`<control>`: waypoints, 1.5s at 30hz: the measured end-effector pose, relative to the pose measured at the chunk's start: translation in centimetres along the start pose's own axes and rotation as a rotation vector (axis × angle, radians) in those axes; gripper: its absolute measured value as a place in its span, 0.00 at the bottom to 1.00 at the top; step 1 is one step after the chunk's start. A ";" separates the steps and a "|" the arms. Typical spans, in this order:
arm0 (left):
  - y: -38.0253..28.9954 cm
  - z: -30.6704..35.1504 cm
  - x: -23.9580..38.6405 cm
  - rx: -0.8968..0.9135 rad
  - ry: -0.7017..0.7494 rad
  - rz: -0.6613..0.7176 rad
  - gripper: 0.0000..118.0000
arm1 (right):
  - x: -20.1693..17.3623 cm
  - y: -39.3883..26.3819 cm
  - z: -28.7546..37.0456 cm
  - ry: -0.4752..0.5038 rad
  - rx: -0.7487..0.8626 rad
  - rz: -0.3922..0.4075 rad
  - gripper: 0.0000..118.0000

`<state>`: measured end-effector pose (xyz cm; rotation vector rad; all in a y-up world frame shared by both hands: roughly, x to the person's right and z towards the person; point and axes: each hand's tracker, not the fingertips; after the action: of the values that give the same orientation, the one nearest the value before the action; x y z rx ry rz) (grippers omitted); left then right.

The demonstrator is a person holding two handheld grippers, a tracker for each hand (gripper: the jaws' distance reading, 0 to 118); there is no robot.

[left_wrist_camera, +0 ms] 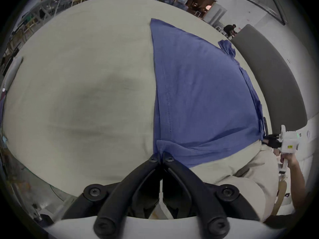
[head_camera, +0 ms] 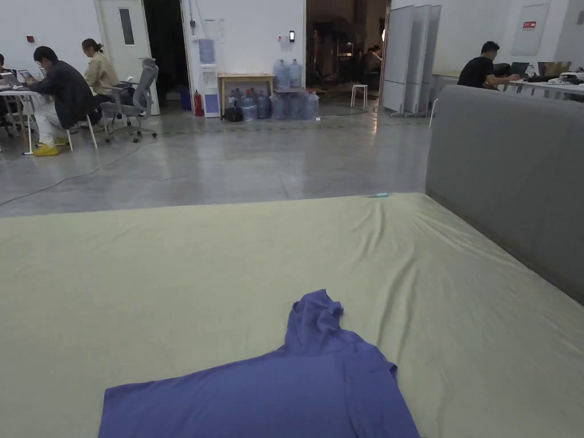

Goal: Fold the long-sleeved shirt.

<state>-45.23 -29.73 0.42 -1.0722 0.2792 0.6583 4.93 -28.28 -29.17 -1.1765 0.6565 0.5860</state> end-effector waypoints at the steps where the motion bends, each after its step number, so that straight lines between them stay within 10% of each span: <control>1: 0.1 0.0 -0.1 -0.001 0.004 0.001 0.00 | 0.2 0.2 0.0 0.006 -0.003 -0.011 0.08; 3: 0.7 0.7 0.6 -0.017 0.019 0.001 0.00 | 1.1 0.8 0.3 0.029 -0.006 -0.036 0.11; 4: 1.2 1.7 1.1 -0.021 0.040 -0.004 0.16 | 1.6 1.1 1.3 0.051 -0.006 -0.086 0.26; 6: 2.1 4.1 2.1 0.058 0.120 -0.015 0.95 | 2.5 1.8 4.2 0.095 0.036 -0.188 0.86; 7: 2.3 6.0 2.7 0.153 0.078 -0.012 0.98 | 2.9 1.7 6.4 0.129 0.099 -0.217 0.95; 11: 2.1 8.3 4.0 0.256 0.054 -0.016 0.97 | 2.9 1.5 11.0 0.136 0.282 -0.250 0.94; 13: 1.0 8.9 6.1 0.245 0.061 -0.017 0.64 | 2.2 1.4 11.1 0.105 0.282 -0.268 0.90; 14: 0.5 8.6 6.7 0.245 0.051 -0.029 0.19 | 1.8 1.3 10.8 0.105 0.277 -0.271 0.74; 15: 0.5 7.9 7.3 0.230 0.055 -0.032 0.00 | 1.3 1.2 10.1 0.102 0.285 -0.273 0.17; 16: 0.5 7.1 7.5 0.210 0.098 -0.038 0.00 | 0.7 1.5 9.4 0.092 0.282 -0.277 0.00; 24: 4.1 5.9 11.2 0.250 -0.001 -0.014 0.00 | 1.8 12.6 4.8 0.122 0.266 -0.196 0.06; 27: 6.5 5.9 12.4 0.269 -0.032 -0.017 0.00 | 5.1 23.1 4.1 0.157 0.347 -0.226 0.99; 35: 11.3 3.8 13.6 0.323 -0.003 -0.062 0.00 | 13.3 51.1 -6.3 0.176 0.169 -0.419 1.00; 45: 11.6 1.1 12.2 0.245 -0.031 -0.076 0.00 | 16.8 54.5 -16.1 0.121 0.025 -0.726 0.88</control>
<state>-43.07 -20.75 -13.72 -0.8330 0.2832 0.5560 -25.40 -27.08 -80.07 -1.3279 0.2943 -0.1064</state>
